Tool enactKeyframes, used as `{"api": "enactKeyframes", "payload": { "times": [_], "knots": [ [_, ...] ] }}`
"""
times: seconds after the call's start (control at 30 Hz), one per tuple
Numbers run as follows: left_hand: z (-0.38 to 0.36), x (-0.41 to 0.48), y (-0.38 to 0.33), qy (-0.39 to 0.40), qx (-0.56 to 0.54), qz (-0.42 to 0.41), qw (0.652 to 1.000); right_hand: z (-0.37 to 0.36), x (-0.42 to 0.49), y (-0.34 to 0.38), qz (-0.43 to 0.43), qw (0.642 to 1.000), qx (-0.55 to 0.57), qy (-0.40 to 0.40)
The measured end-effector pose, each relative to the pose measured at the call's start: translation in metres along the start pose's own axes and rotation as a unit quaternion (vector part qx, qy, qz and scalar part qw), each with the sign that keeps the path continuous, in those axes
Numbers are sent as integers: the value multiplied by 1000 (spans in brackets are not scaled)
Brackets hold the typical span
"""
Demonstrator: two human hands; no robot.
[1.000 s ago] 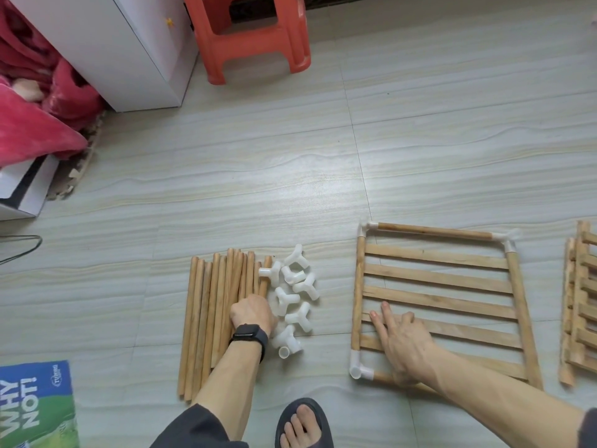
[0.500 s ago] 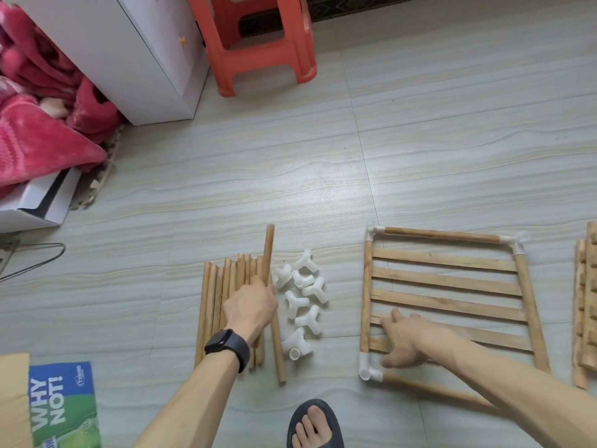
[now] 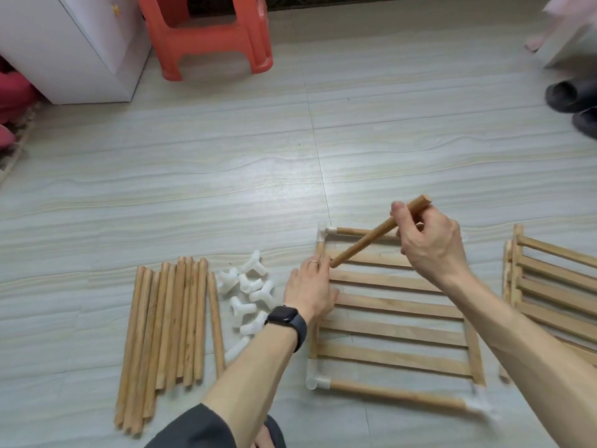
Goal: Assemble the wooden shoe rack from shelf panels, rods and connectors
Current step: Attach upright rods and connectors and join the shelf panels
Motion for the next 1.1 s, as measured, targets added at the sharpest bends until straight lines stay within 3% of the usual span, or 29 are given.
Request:
{"api": "enactKeyframes", "payload": {
  "times": [0.13, 0.4, 0.9, 1.1],
  "knots": [
    [-45, 17, 18, 49, 50, 34, 997, 2, -1, 1, 42, 999, -19, -26],
    [-88, -33, 37, 24, 11, 25, 999, -16, -10, 20, 90, 996, 11, -8],
    [-93, -37, 36, 36, 28, 43, 998, -50, 20, 59, 169, 985, -40, 13],
    [-94, -37, 36, 37, 32, 43, 998, -93, 45, 102, 258, 954, -94, 125]
  ]
}}
Point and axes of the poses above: each hand's wrist, its own x-axis towards the middle knuckle, its own z-axis out of the back of the hand, y = z × x, the point moved 9 cm from there along x, towards the middle knuckle, and after that the axes turned 9 degrees about z, right-handed, at the moved point
